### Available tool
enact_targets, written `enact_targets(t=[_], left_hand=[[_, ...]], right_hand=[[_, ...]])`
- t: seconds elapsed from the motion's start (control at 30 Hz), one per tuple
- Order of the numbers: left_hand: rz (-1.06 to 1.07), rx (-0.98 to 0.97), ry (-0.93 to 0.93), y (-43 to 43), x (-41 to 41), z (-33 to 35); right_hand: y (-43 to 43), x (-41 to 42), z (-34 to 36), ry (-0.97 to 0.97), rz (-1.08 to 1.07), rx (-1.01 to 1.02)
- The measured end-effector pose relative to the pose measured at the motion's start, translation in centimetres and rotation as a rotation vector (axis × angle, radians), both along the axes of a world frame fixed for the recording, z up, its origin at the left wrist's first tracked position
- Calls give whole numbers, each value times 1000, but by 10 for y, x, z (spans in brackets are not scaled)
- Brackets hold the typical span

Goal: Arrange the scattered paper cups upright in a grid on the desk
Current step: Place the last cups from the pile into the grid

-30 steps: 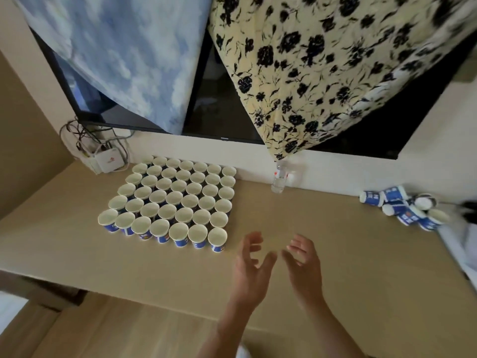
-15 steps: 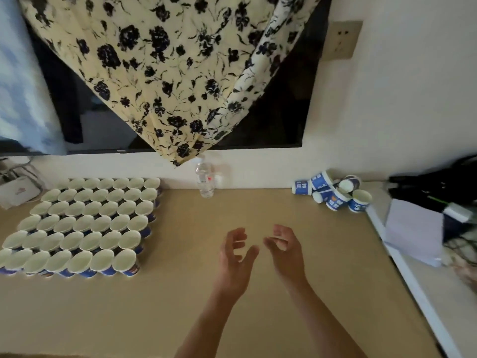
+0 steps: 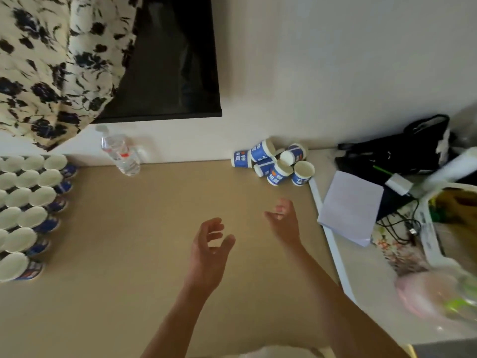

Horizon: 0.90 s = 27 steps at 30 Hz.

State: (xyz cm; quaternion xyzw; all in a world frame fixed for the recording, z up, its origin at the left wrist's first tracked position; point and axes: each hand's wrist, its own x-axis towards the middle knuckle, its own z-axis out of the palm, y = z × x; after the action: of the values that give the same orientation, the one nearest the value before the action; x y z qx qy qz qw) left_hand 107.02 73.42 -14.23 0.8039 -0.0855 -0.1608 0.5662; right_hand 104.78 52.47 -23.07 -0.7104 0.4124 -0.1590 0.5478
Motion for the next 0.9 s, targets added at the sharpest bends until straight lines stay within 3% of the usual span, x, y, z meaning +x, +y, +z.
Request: enact_targets(t=[0.23,0.47,0.67,0.9], left_hand=[[31,79,27,10,-6,-21],[86,141,74,37,-9,-32],[132,154,98,39,-7,-39],[74,192,89,17,-1,-32]], right_hand=[[-78,66,-14,103,52,-106],[-160,117,0,265,-62,-391],[-212,139,-5,449,179,-344],[-218,145,-5,388,201,-429]])
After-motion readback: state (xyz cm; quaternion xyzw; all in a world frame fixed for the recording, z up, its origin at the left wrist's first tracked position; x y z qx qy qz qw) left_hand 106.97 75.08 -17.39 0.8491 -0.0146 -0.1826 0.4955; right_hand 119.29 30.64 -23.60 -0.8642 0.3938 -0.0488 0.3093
